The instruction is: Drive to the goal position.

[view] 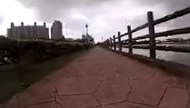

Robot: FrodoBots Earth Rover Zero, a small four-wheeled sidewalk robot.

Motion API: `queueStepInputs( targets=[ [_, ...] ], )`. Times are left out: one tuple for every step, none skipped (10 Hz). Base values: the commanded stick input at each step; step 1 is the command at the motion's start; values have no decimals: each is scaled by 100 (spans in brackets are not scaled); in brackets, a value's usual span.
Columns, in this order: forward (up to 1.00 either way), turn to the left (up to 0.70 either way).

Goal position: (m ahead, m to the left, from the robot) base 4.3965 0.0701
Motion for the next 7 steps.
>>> queueStepInputs(
  targets=[
    [70, 0],
    [70, 0],
    [70, 0],
    [70, 0],
    [70, 0],
    [70, 0],
    [70, 0]
  ],
)
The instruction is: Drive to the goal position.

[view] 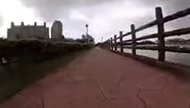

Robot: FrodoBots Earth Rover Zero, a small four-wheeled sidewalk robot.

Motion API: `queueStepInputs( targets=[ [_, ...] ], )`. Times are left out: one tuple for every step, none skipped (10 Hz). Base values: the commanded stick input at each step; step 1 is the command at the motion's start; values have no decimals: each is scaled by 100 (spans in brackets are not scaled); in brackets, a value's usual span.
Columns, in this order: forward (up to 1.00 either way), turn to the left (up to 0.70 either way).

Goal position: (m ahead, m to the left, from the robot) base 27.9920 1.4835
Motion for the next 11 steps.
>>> queueStepInputs(
  targets=[
    [70, 0],
    [70, 0],
    [70, 0],
    [70, 0],
    [70, 0],
    [70, 0],
    [70, 0],
    [70, 0],
    [70, 0],
    [70, 0],
    [70, 0]
  ],
)
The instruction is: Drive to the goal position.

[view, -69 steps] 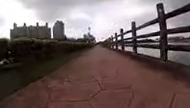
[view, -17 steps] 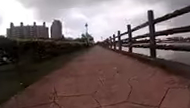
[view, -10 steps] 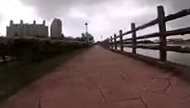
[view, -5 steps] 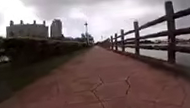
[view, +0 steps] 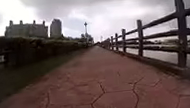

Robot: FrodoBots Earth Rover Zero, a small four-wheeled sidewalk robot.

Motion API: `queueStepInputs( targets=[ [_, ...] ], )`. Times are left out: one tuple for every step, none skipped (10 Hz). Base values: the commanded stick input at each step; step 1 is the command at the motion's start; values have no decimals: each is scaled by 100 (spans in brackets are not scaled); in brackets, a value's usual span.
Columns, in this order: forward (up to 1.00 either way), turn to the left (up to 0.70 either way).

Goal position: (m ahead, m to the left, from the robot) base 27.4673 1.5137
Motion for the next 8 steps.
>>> queueStepInputs(
  targets=[
    [70, 0],
    [70, 0],
    [70, 0],
    [70, 0],
    [70, 0],
    [70, 0],
    [70, 0],
    [70, 0]
  ],
)
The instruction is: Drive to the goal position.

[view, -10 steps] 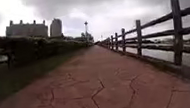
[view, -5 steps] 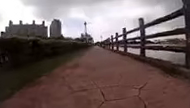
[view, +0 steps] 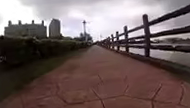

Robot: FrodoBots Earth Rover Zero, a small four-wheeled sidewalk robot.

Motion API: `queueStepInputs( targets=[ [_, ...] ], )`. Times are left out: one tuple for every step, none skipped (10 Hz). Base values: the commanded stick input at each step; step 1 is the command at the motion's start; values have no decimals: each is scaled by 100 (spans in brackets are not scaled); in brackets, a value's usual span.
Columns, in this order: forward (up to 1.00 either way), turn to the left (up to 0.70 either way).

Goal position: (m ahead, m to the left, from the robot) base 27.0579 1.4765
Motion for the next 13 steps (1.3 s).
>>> queueStepInputs(
  targets=[
    [70, 0],
    [70, 0],
    [70, 0],
    [70, 0],
    [70, 0],
    [70, 0],
    [70, 0],
    [70, 0],
    [70, 0],
    [70, 0],
    [70, 0],
    [70, 0],
    [70, 0]
  ],
)
